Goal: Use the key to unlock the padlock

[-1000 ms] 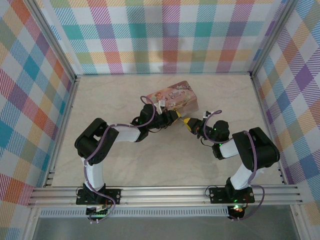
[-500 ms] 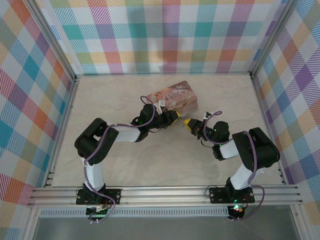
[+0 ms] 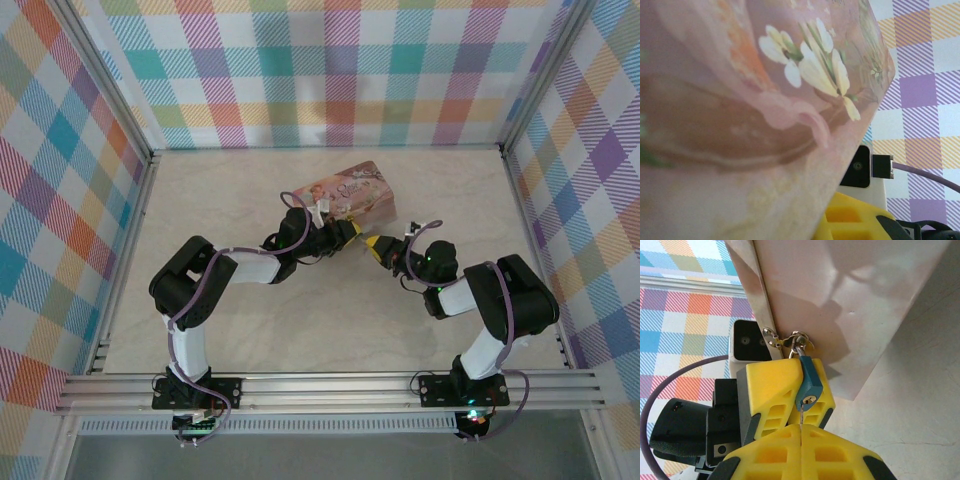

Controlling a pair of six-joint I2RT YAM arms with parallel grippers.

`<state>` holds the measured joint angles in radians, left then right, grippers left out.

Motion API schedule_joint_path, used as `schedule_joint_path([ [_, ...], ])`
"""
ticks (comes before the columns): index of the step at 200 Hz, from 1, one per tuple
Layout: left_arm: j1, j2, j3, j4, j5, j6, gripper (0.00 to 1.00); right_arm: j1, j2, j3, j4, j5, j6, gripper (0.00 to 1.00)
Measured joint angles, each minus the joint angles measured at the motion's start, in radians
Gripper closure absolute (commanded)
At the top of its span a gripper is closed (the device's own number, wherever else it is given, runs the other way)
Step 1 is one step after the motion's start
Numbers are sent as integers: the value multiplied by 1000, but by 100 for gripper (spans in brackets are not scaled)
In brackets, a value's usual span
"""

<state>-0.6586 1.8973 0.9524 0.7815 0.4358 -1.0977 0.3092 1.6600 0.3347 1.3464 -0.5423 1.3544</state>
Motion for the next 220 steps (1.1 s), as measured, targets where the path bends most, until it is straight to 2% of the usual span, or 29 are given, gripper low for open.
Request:
schedule_joint_path([
  [220, 0, 0, -7, 19, -2, -13, 86, 6, -6, -8, 1, 43, -5, 100],
])
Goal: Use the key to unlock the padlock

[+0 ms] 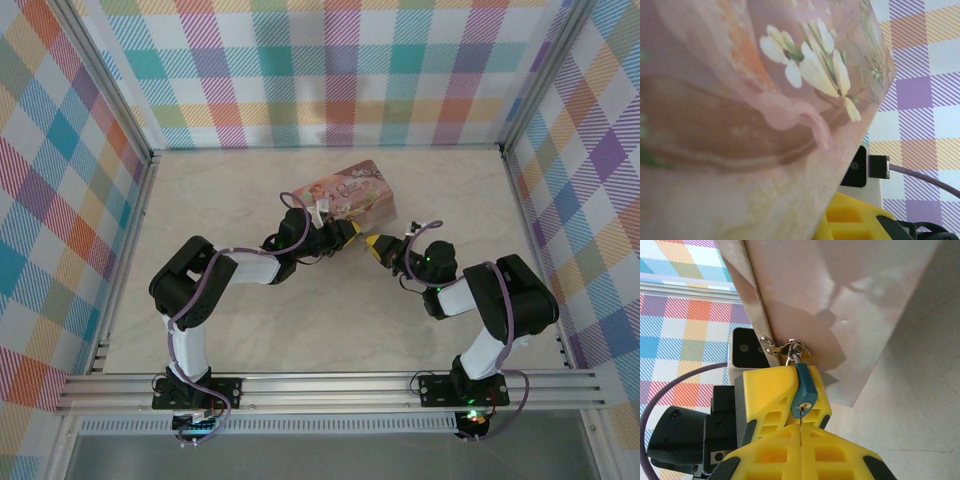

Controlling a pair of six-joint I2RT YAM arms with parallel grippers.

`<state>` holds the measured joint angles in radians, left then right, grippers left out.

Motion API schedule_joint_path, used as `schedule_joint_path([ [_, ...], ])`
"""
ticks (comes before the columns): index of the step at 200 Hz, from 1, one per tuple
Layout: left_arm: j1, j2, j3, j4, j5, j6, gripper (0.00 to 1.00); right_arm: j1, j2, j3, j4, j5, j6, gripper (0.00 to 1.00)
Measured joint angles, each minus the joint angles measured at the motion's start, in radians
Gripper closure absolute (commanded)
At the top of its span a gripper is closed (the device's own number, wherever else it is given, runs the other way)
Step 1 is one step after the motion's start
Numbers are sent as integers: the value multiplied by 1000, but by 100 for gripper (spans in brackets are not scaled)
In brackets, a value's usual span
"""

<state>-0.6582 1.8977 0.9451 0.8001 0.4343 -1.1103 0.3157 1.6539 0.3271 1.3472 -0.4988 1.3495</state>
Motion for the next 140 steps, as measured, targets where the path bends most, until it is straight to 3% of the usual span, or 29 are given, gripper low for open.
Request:
schedule_joint_path([
  [140, -1, 11, 0, 18, 3, -17, 85, 0, -8, -14, 0, 35, -3, 100],
])
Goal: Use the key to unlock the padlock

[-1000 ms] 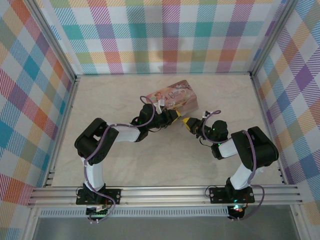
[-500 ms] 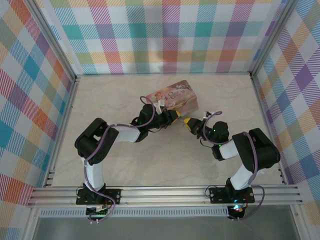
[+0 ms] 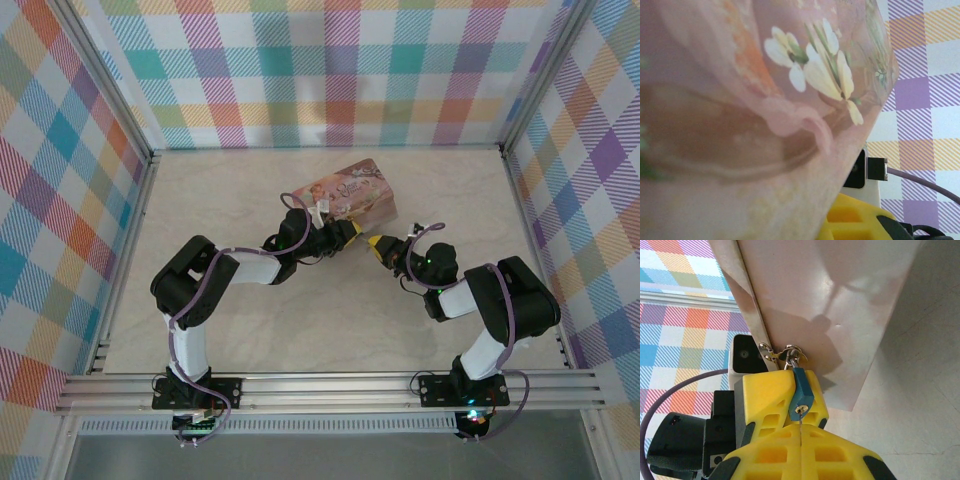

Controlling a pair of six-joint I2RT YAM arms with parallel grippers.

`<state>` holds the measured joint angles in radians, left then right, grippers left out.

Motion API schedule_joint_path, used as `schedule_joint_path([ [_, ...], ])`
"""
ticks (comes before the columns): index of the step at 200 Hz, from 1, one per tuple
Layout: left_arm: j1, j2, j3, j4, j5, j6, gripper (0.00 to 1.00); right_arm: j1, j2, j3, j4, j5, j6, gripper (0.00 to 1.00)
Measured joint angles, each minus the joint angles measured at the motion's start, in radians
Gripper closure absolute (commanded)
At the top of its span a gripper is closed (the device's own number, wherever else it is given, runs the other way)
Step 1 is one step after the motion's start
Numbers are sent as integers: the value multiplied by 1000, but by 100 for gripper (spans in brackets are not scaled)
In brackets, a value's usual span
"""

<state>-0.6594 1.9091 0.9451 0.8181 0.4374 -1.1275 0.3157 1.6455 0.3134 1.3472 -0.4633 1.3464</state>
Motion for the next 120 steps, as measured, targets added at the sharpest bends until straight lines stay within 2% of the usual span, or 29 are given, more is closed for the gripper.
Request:
schedule_joint_path([
  [120, -1, 8, 0, 27, -4, -18, 85, 13, 11, 14, 2, 20, 0, 100],
])
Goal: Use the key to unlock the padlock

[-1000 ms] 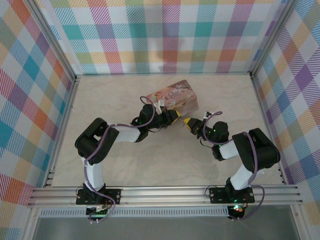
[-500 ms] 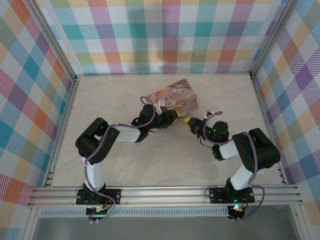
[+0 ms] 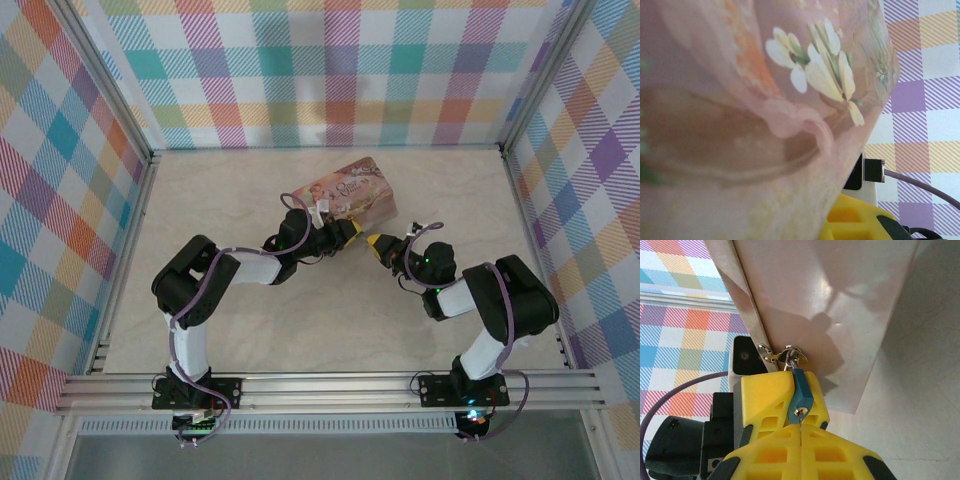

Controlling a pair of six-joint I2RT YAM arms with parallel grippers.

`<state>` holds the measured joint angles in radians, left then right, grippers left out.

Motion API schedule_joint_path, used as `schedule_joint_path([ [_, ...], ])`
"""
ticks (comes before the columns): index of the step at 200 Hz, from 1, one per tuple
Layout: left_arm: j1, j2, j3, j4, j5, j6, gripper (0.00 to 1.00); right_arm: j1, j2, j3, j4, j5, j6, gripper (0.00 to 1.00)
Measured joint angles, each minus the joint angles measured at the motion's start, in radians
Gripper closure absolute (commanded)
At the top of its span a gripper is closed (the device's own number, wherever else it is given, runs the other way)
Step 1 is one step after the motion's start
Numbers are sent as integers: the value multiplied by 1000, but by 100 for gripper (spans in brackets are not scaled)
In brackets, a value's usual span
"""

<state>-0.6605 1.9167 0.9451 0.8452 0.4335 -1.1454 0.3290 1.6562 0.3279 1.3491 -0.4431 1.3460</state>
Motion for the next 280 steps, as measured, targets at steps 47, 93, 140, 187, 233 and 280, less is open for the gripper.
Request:
schedule_joint_path([
  [47, 0, 4, 0, 14, -8, -9, 85, 1, 11, 6, 5, 6, 0, 100],
  [93, 0, 6, 0, 22, -18, -15, 85, 13, 24, 11, 16, 16, 1, 100],
  [140, 0, 6, 0, 22, -39, -18, 85, 22, 46, 25, 20, 16, 5, 100],
  [187, 0, 7, 0, 22, -53, -18, 87, 25, 57, 35, 23, 17, 46, 100],
  [233, 0, 7, 0, 22, -50, -18, 87, 25, 77, 36, 35, 24, 143, 100],
  [280, 0, 7, -1, 22, -48, -19, 87, 24, 103, 54, 49, 36, 246, 100],
])
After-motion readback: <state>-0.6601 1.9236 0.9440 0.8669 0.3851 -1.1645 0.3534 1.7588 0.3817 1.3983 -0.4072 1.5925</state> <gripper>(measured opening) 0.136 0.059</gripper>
